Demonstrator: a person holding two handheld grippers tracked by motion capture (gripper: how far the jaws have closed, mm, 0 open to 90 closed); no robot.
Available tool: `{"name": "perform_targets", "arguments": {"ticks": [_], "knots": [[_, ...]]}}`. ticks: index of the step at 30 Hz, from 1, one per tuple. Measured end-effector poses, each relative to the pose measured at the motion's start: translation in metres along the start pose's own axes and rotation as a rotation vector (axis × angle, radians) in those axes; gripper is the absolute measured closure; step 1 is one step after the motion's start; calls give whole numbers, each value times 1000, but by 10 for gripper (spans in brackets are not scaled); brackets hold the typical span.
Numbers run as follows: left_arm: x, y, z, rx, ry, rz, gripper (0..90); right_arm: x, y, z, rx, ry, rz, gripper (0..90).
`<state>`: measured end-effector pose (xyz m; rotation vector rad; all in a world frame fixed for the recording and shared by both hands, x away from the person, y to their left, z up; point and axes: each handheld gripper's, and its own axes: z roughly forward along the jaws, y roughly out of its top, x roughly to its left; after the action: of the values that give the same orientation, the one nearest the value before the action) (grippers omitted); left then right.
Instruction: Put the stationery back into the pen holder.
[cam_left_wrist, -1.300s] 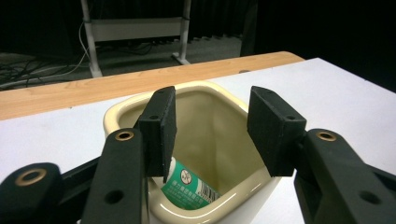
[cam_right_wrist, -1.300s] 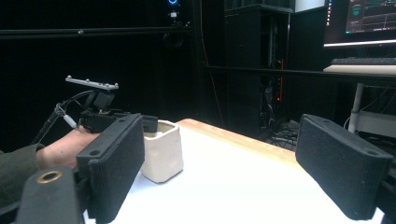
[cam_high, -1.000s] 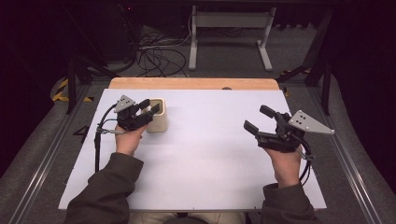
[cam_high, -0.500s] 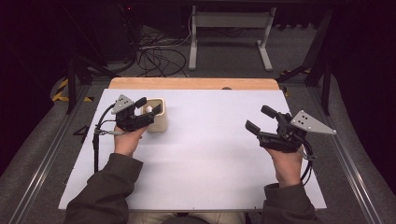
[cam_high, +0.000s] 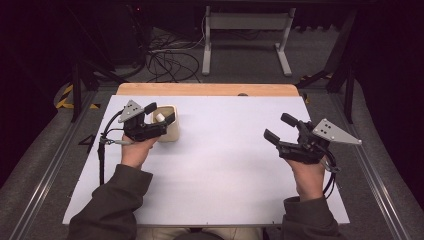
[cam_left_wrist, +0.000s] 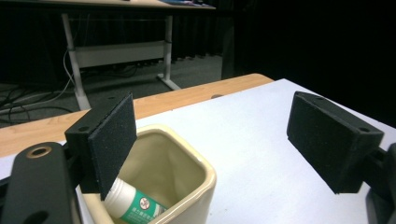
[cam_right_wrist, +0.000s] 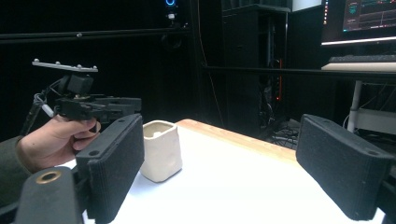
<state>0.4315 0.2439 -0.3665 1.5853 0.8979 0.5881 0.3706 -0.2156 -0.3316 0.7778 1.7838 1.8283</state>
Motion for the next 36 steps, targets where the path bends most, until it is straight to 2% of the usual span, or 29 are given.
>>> {"name": "perform_targets", "arguments": {"ticks": [23,36], "knots": [[-24,12,-32,-19,-39,74,97,-1,2,-5,-17,-5,1,155],[-30,10,-52,-23,-47,90,89,-1,2,-6,-16,-7,1,153]]}}
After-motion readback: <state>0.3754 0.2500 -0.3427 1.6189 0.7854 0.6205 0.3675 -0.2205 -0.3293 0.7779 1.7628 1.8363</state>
